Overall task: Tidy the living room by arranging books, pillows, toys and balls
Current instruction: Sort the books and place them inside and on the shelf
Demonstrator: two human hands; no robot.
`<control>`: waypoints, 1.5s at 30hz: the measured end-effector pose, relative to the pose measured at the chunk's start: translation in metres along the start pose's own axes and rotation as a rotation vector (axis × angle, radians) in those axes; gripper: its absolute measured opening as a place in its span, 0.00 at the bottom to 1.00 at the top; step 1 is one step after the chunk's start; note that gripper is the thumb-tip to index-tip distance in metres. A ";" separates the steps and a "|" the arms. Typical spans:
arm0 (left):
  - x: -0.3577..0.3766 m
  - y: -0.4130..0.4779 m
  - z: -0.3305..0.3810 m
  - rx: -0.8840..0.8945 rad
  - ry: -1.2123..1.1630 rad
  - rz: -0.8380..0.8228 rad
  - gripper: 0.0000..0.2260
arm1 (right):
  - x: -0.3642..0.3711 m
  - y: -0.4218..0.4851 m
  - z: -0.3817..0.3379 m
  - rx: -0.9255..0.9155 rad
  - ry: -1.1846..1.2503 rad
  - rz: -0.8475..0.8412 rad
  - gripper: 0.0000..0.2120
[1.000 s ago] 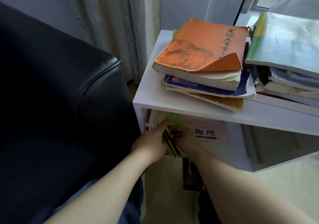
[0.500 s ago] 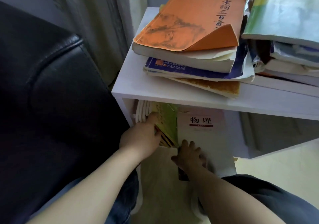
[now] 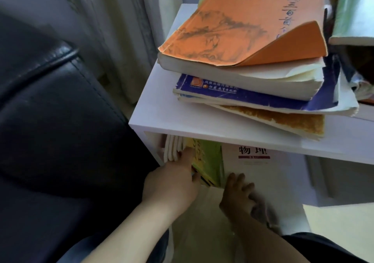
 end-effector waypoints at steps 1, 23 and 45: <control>0.000 0.001 0.002 -0.008 0.017 -0.002 0.18 | -0.004 0.000 0.006 0.017 0.003 0.026 0.30; -0.004 -0.007 0.022 0.045 -0.755 -0.040 0.14 | -0.139 -0.089 0.074 -0.516 0.251 0.542 0.20; -0.029 -0.001 0.023 0.014 -1.556 -0.112 0.14 | -0.098 -0.092 0.045 -0.947 0.181 0.802 0.15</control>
Point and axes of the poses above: each hand's wrist, its own y-axis towards the middle knuckle, its own x-axis out of the palm, z = x × y, the point moved 1 cm from there along y, towards the middle knuckle, and after that the axes turned 13 degrees about -z, right-handed, at the moved point
